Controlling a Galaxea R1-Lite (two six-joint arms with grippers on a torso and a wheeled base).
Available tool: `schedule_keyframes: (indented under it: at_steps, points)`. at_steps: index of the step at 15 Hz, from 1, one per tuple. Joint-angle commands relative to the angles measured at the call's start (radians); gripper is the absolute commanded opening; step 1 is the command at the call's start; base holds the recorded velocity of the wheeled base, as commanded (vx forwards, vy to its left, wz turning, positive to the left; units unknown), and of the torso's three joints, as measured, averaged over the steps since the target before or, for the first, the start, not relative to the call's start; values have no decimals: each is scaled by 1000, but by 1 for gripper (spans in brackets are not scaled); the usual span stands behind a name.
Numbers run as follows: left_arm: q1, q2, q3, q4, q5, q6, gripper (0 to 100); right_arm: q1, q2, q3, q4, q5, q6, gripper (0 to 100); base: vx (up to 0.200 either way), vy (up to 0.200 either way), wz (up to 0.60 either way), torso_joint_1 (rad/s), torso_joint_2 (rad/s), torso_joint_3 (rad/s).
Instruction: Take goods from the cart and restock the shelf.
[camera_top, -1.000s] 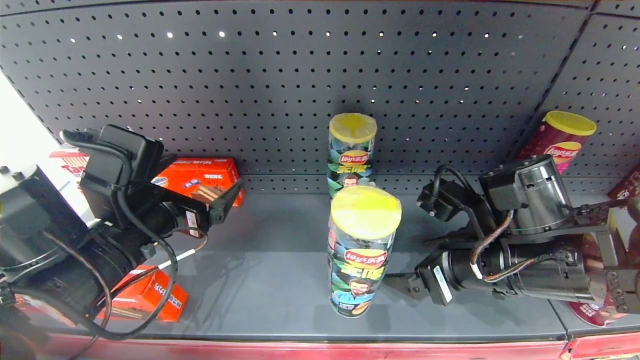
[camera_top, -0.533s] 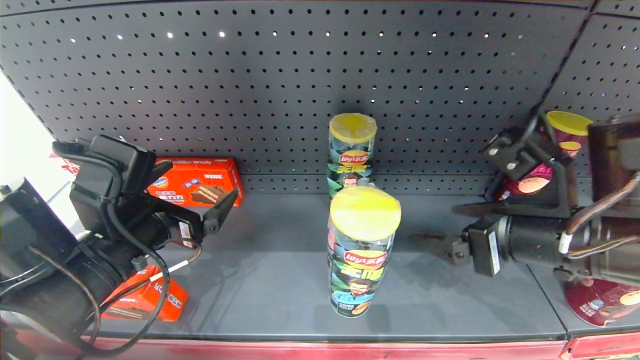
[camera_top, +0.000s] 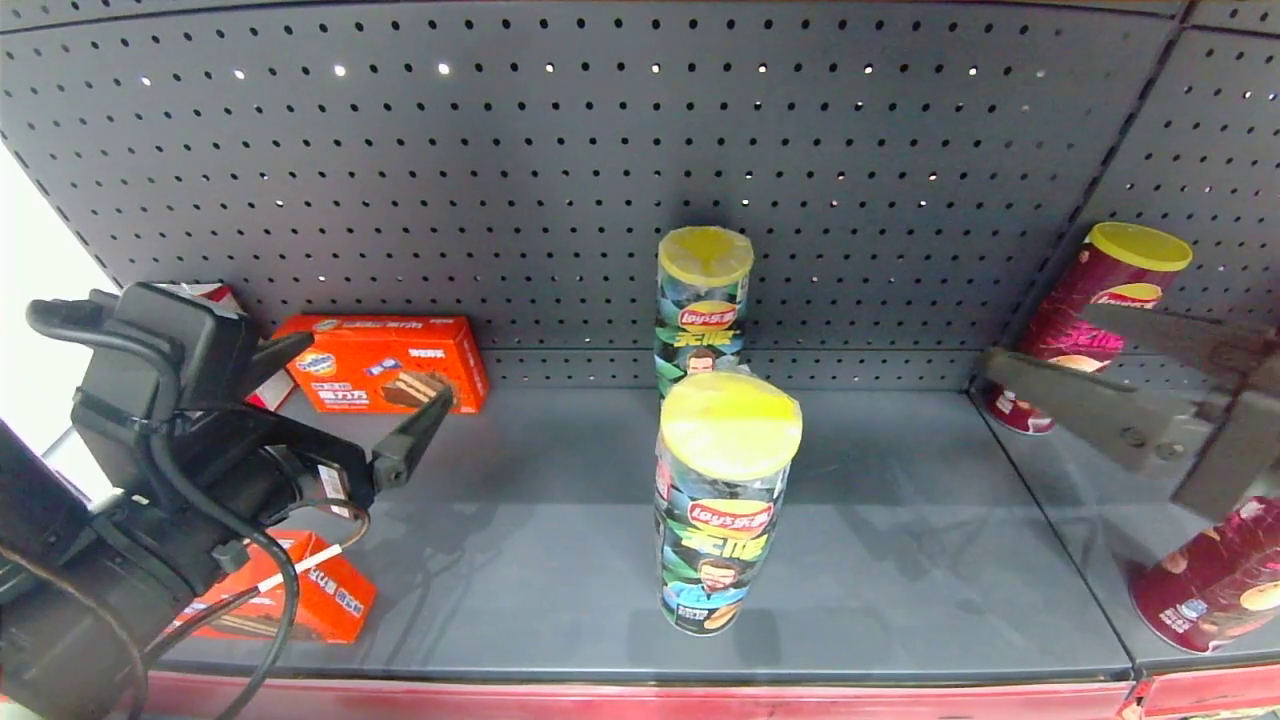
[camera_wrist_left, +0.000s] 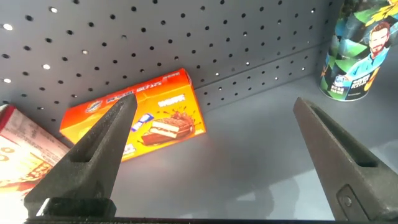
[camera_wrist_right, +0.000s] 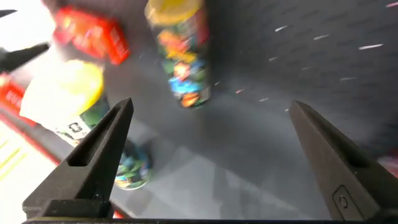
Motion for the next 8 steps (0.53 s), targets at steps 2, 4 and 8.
schedule_keyframes:
  at_steps: [2,4,8]
  points:
    - [0,-17,0,0,1,0,100,2,-258,21,84,-71,-4,100,0,0,0,0,0,0]
    - [-1,-17,1,0,-1,0,100,2,-384,39,194,-65,-18,100,0,0,0,0,0,0]
    - [0,-21,1,0,1,0,100,2,-649,202,326,-11,-52,100,0,0,0,0,0,0]
